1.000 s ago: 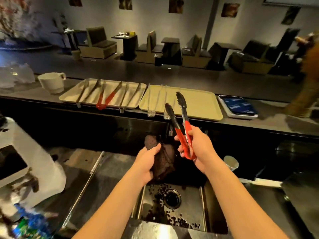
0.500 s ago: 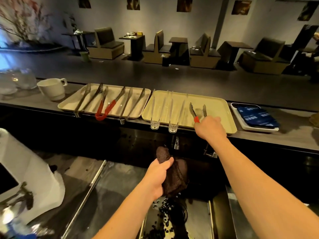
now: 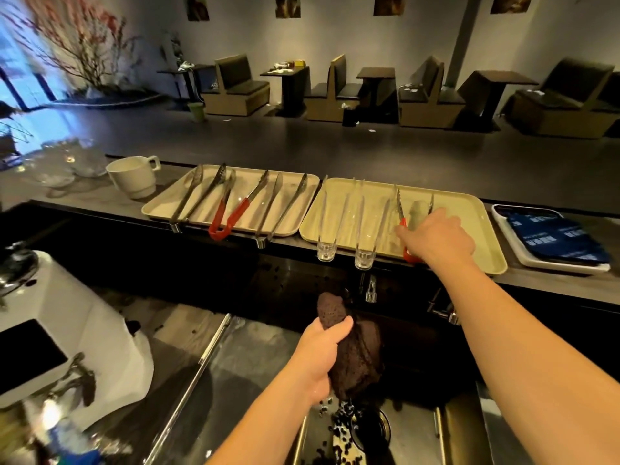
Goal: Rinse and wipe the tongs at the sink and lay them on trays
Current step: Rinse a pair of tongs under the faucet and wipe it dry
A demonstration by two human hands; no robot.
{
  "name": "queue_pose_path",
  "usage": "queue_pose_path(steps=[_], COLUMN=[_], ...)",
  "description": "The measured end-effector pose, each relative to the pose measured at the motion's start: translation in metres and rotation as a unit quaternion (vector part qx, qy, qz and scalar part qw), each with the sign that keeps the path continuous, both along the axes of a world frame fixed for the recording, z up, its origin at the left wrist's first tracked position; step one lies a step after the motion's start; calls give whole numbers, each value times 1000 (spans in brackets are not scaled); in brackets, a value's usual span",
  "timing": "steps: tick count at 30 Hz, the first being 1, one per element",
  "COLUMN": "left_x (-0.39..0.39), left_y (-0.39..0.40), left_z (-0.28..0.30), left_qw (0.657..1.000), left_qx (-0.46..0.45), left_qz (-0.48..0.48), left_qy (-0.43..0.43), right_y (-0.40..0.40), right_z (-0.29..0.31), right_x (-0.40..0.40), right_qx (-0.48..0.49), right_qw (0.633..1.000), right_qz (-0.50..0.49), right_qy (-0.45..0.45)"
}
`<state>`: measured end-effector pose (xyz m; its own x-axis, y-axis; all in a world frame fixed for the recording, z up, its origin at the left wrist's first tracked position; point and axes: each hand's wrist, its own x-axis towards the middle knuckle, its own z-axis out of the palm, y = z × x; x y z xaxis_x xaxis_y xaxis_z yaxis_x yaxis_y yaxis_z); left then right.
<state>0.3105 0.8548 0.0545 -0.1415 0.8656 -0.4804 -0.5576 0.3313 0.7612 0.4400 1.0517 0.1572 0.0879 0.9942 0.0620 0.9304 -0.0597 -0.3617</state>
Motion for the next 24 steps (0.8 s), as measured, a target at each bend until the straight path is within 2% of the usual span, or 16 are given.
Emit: queue_pose_path(steps=[4,6,9,14,18,24], left_x=[-11,-22,-42,-90,-135,-194], left_y=[-14,-26,-49,-112,-179,-280], left_z=[-4,-11,-18,-30,-34,-44], left_qw=[1000,999,996,983,968,943], left_qx=[8,4,-15,-49,-49,-29], left_qz=[20,44,87,173,244,330], left_qy=[-1,-9,-26,-36,-38,-36], right_y=[-27,-53,-97,-169,-232,-323], right_z=[10,13,6,-28,-57,-91], right_x=[-3,-17,-46,-118,-182,-270], right_qx=[83,84,25,-75,-153,-212], right_qw=[991,982,965,915,870,829], right_qz=[103,166,254,382,457,514], right_qy=[-4,8,57,107,109,61])
